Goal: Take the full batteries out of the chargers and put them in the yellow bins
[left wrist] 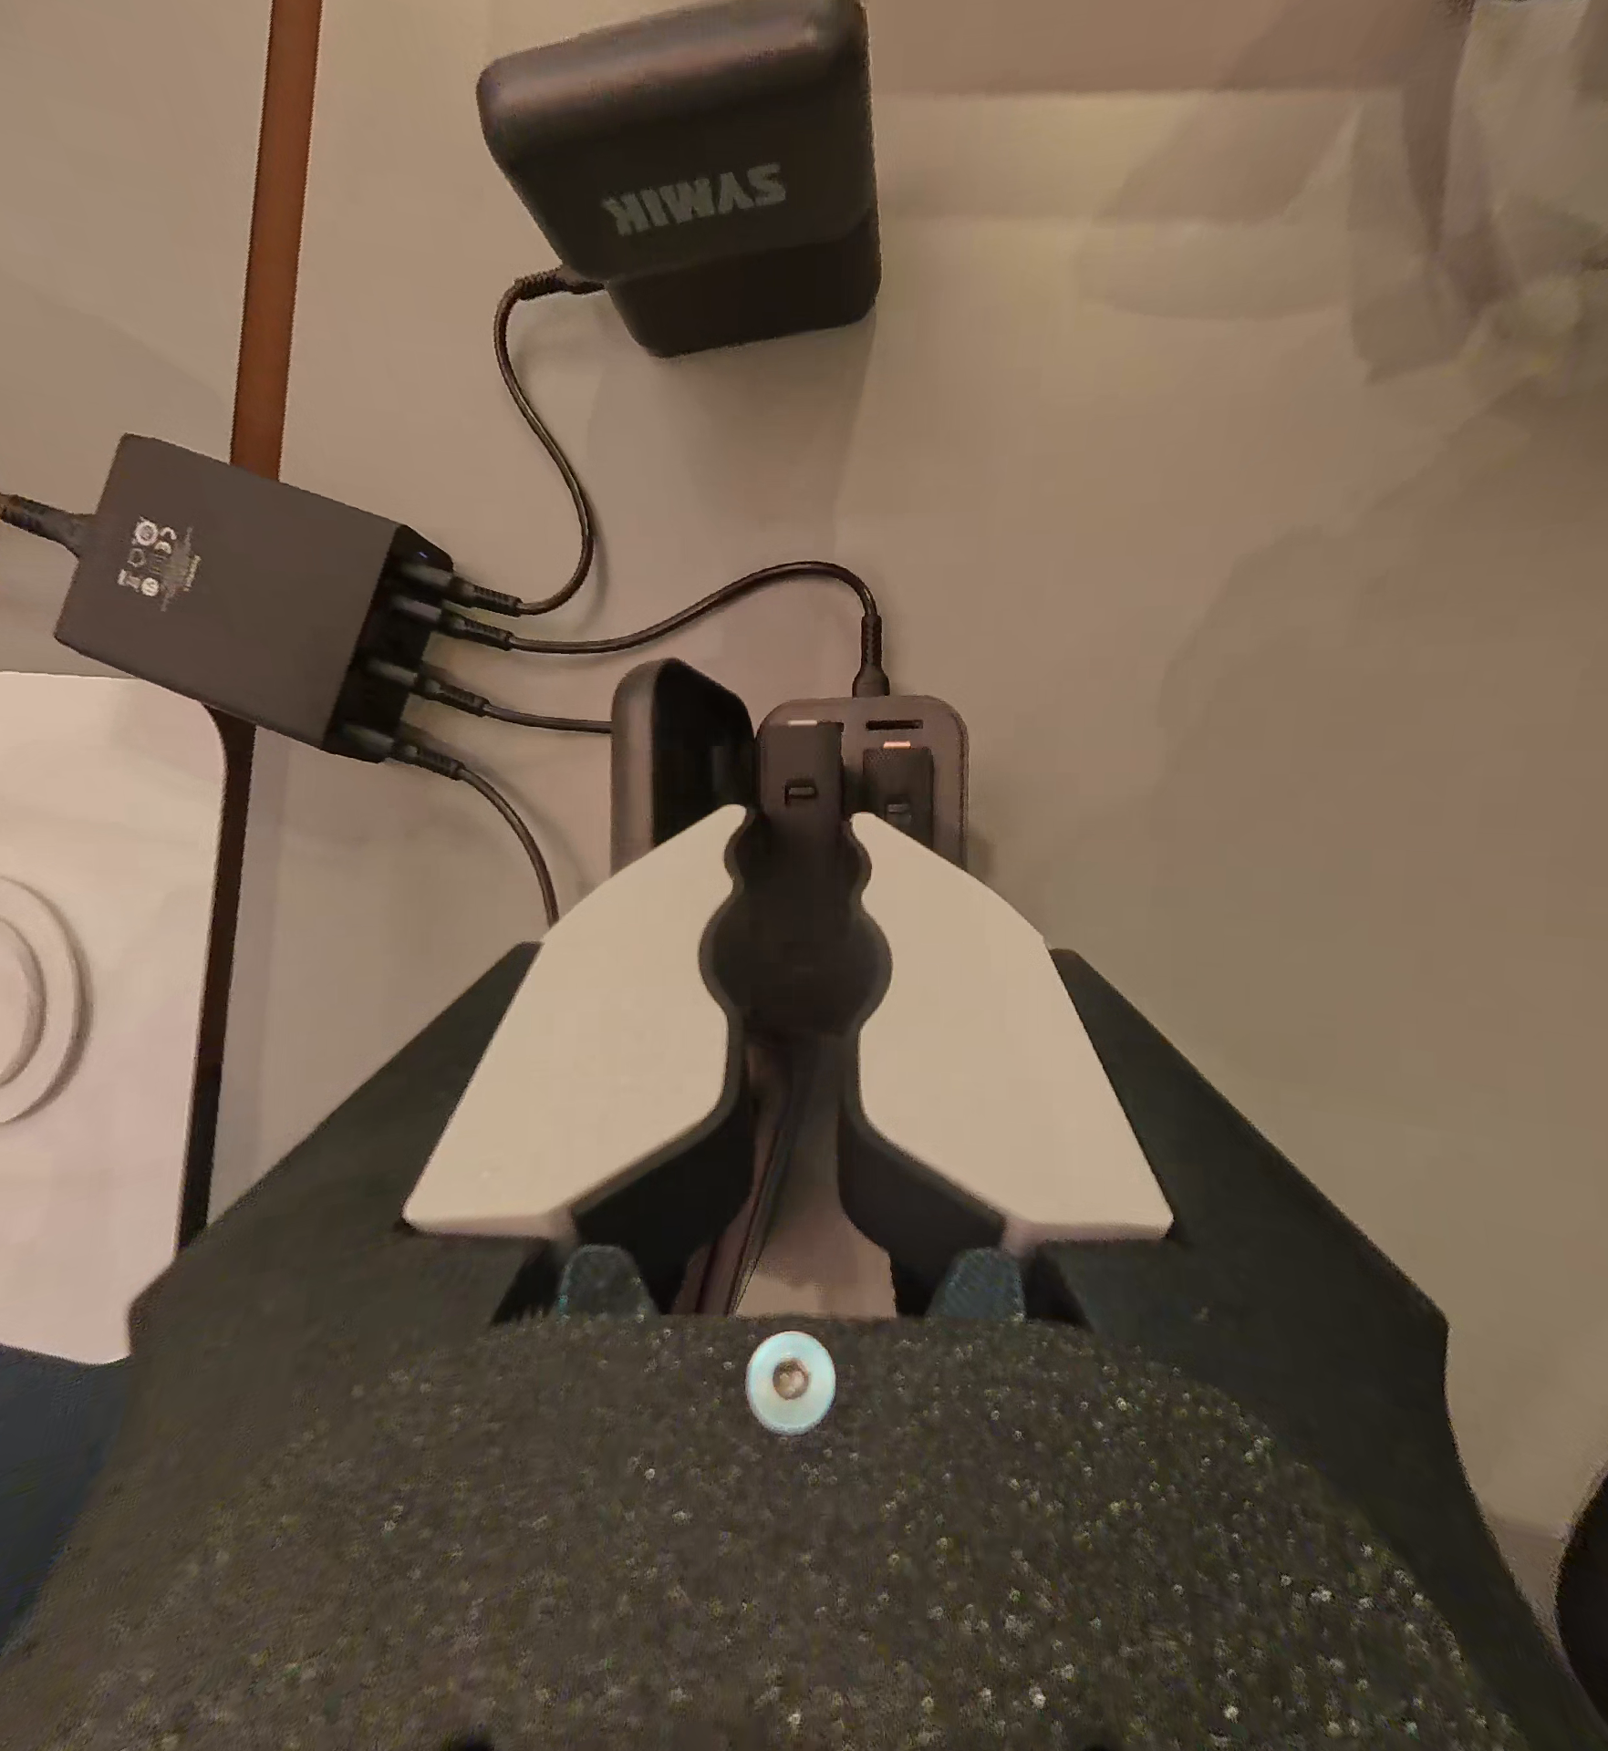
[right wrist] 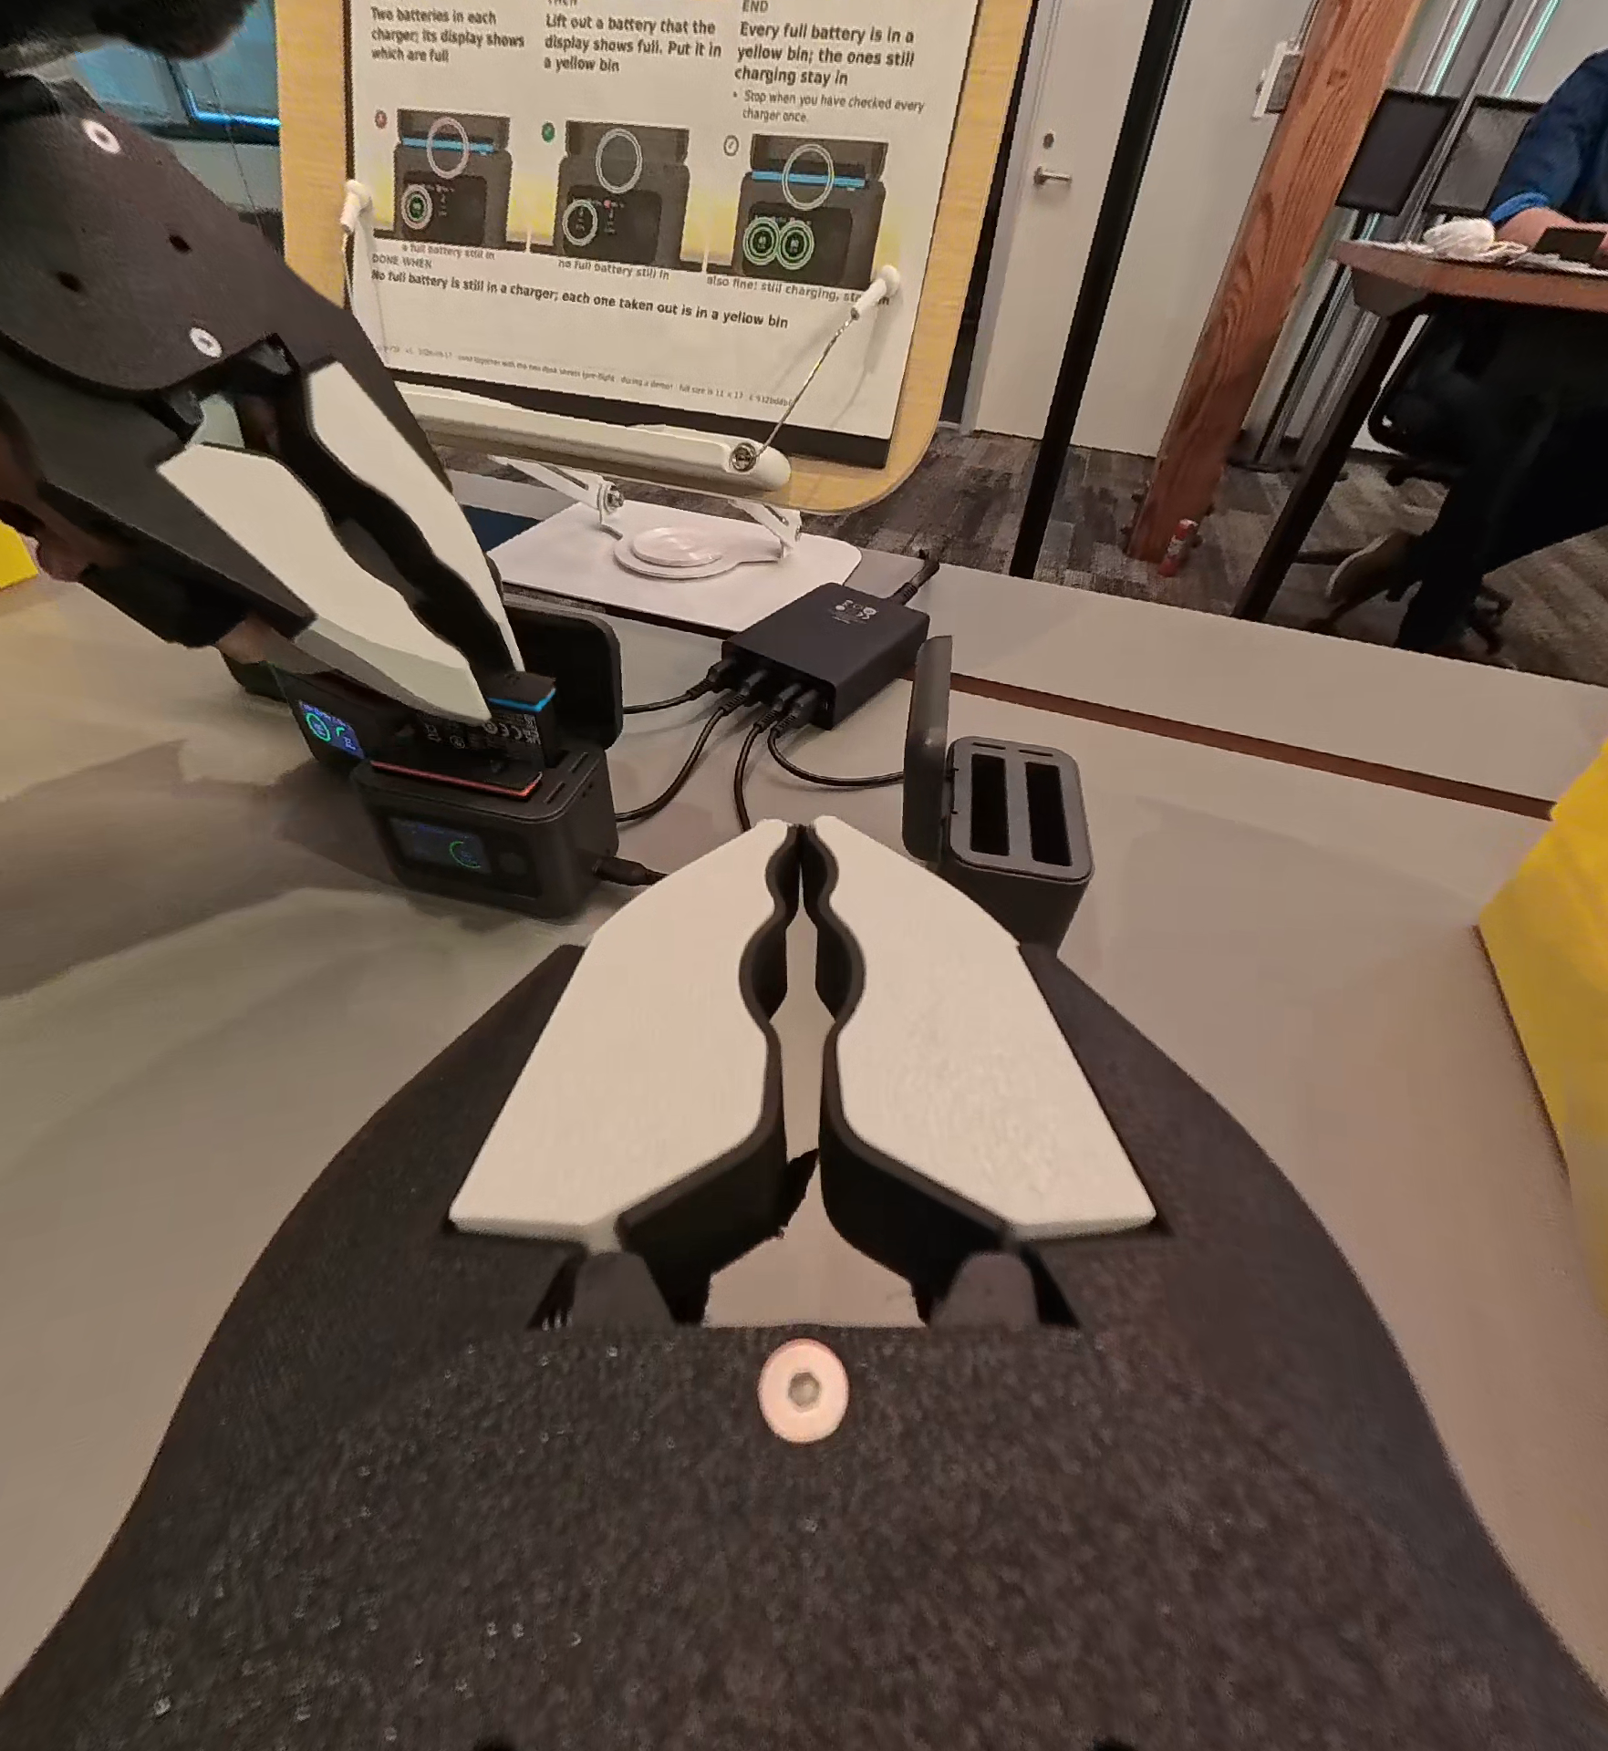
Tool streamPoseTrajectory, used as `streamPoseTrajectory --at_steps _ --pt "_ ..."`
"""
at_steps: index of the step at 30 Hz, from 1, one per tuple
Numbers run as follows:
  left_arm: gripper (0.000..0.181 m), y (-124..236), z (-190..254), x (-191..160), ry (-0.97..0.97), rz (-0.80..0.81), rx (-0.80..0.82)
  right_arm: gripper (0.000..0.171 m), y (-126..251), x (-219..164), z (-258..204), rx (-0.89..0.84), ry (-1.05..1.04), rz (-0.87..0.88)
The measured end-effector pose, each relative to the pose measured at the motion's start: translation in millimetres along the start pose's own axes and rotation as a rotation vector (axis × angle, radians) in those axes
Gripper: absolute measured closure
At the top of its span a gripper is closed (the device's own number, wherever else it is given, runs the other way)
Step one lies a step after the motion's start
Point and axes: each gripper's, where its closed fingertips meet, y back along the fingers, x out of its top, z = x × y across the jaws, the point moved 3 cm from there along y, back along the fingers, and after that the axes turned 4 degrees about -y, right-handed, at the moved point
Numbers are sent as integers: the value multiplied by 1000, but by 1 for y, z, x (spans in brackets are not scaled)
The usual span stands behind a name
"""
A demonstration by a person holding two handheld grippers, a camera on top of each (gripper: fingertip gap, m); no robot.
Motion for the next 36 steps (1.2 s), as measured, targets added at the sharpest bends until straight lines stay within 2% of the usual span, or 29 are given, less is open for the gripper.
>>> streamPoseTrajectory --at_steps 11,21,28,36 --pt "166 -7 1 -3 41 29 0 171 2 1 -8 31 21 2" --pt "165 -6 1 -3 134 217 37 171 2 2 -11 52 31 6" --pt "162 -8 3 -8 131 220 59 171 2 0 -15 70 41 2" --pt "162 4 2 -8 81 153 110 171 1 -2 -19 93 55 -8"
